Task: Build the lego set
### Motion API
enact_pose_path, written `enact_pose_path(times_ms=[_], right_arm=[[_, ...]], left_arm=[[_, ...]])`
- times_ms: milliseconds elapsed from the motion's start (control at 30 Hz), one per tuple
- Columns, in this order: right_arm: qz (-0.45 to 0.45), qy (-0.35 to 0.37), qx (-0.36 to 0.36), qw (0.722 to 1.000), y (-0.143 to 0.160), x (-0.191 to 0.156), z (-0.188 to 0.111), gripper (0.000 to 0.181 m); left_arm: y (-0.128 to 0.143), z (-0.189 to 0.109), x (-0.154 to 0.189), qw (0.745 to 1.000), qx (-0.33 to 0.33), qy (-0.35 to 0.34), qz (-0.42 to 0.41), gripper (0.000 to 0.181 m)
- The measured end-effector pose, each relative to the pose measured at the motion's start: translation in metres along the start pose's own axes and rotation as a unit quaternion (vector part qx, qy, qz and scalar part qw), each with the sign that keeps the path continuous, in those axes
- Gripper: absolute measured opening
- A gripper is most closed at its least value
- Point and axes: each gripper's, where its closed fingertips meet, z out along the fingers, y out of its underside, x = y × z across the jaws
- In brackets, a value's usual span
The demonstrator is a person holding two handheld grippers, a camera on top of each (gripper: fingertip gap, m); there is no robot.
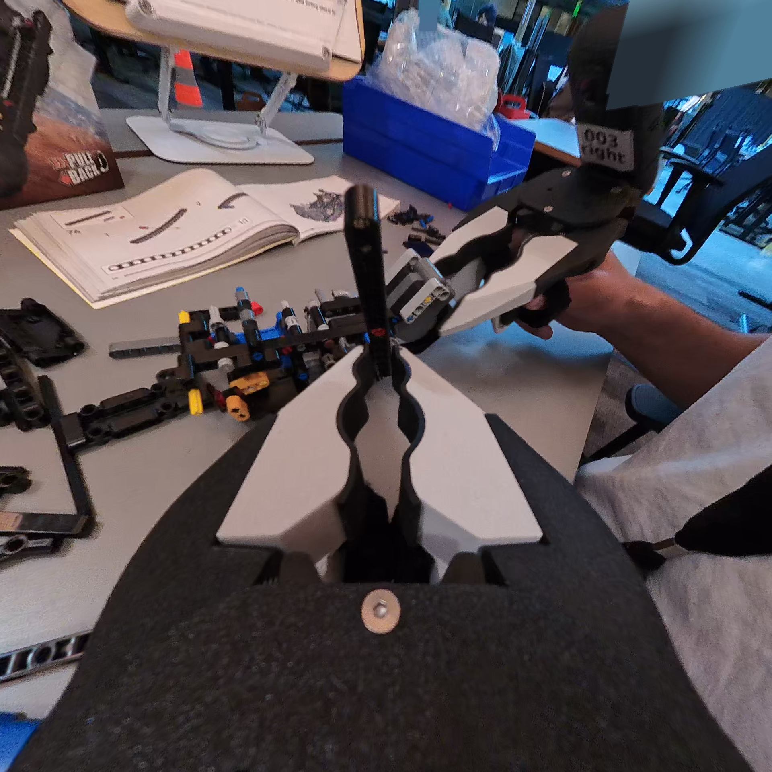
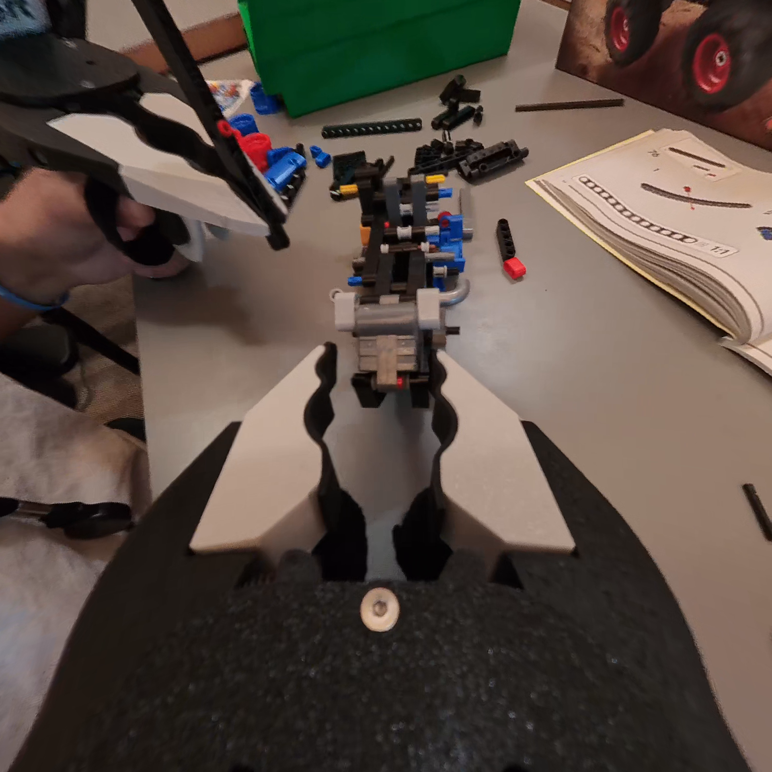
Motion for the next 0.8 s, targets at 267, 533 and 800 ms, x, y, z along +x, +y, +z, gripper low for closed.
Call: enact_pose_path(times_ms=[267, 533, 800], right_arm=[[0.017, 0.048, 0.068, 0.996, -0.019, 0.057, -0.059, 0.053], [0.006, 0.130, 0.103, 0.986, -0.018, 0.117, -0.072, 0.051], [-0.053, 0.096, 0.172, 0.979, -0.059, 0.079, -0.066, 0.046]], left_arm=[[-0.020, 0.001, -0.014, 0.999, 0.034, 0.020, -0.025, 0.005], [-0.069, 0.018, -0.038, 0.993, 0.054, 0.043, -0.095, 0.006], [-0.111, 0.052, -0.030, 0.942, 0.111, 0.146, -0.283, 0.006]])
